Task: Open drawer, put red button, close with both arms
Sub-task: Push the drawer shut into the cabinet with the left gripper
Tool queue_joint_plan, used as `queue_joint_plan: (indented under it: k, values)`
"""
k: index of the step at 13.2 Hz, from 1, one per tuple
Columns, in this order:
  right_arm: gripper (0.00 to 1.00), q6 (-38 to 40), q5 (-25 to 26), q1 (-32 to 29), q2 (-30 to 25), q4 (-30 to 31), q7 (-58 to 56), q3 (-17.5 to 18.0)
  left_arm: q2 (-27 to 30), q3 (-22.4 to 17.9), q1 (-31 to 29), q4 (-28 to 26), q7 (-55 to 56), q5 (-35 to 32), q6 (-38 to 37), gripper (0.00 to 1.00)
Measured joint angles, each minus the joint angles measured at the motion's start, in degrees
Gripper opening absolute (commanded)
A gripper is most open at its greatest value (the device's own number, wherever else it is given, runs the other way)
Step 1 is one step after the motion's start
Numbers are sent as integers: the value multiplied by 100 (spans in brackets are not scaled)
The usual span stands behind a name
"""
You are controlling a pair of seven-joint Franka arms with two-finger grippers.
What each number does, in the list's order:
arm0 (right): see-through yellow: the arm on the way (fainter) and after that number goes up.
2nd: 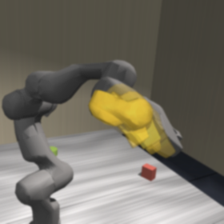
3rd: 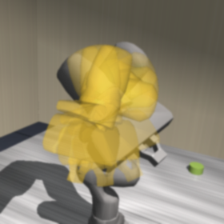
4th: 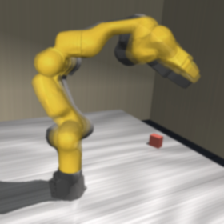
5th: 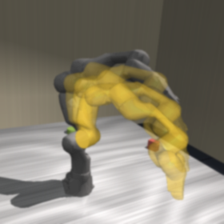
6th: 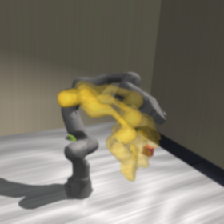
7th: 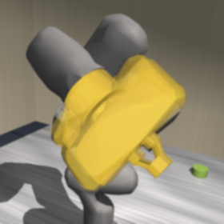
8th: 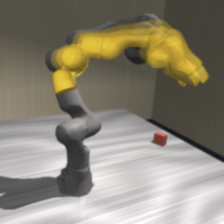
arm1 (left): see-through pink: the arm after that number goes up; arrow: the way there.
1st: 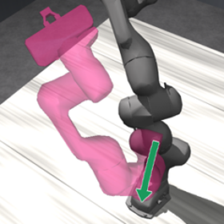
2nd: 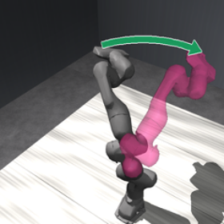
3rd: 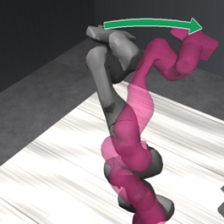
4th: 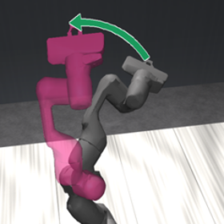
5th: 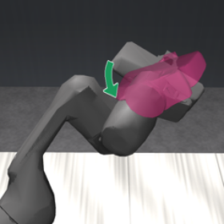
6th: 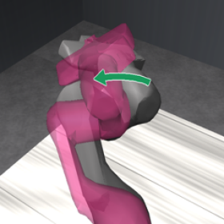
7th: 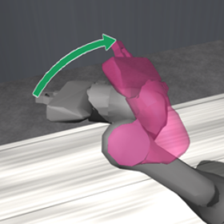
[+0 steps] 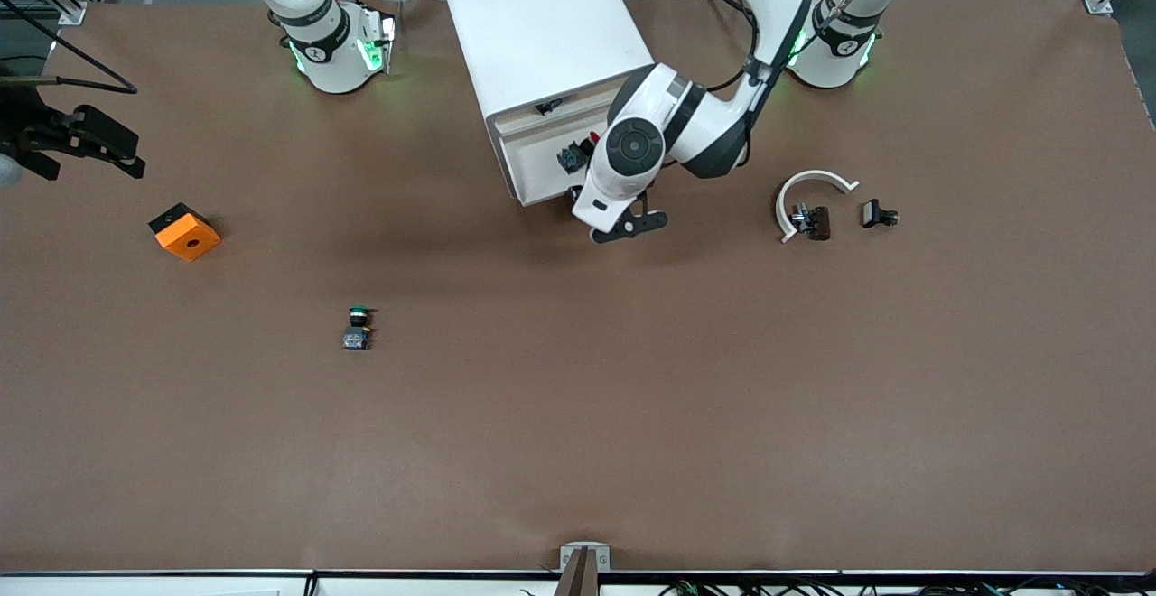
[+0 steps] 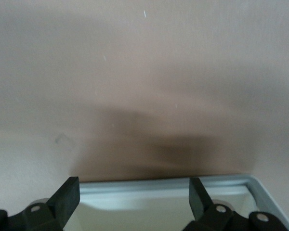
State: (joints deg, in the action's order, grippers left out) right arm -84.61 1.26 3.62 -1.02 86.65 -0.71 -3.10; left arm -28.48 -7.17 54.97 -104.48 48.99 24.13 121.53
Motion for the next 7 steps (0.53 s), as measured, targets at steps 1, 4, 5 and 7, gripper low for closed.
queue_joint_plan:
  k: [1, 4, 5, 7]
  values:
    - [100, -4, 0, -7, -1, 0, 0, 0, 4, 90, 2, -4, 92, 0, 1, 100]
    - [100, -11, 0, -14, -10, -2, 0, 0, 61, 364, 7, -87, 377, 0, 1, 100]
    - [100, -15, 0, -16, -11, -2, 1, 0, 101, 455, 9, -155, 432, 0, 1, 100]
    - [100, -24, 0, -16, -12, -10, 2, 0, 164, 584, 10, -238, 587, 0, 5, 100]
